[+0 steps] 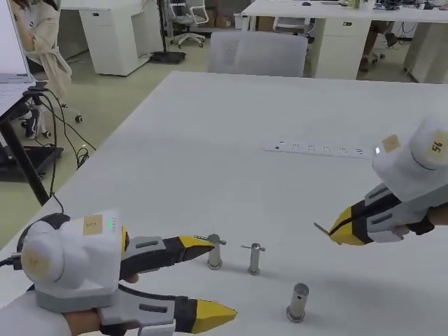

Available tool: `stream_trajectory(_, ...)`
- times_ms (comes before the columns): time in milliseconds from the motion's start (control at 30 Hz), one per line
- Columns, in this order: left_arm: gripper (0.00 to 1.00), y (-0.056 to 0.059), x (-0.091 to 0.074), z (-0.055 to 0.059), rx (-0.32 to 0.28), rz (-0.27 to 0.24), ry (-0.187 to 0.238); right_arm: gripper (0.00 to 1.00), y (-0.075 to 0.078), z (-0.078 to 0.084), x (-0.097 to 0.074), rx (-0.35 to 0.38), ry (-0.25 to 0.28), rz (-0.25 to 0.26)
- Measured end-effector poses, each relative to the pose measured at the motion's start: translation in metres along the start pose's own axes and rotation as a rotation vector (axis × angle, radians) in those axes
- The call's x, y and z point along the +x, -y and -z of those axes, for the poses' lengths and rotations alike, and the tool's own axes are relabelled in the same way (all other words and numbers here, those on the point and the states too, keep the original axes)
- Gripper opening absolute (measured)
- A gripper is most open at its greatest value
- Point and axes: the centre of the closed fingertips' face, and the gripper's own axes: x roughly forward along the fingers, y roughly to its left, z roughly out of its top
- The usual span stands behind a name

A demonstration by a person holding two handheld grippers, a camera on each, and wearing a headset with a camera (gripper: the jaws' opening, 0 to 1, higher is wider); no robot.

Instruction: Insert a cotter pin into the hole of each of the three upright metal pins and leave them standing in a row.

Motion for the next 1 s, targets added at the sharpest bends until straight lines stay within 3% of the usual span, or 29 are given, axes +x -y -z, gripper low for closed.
stream_trajectory(367,0.52,0.005,0.012,-0.012,0.024,0.026,0.019,0.02,-0.034,-0.033,0.0,-0.069,0.01,-0.068)
stream_trajectory(667,0.46,0.007,0.019,-0.02,0.026,0.037,0.034,0.02,-0.059,-0.046,0.005,-0.136,-0.021,-0.13)
stream_trajectory(1000,0.36,0.013,0.028,-0.027,0.047,0.064,0.031,0.02,-0.073,-0.056,0.012,-0.196,-0.05,-0.167)
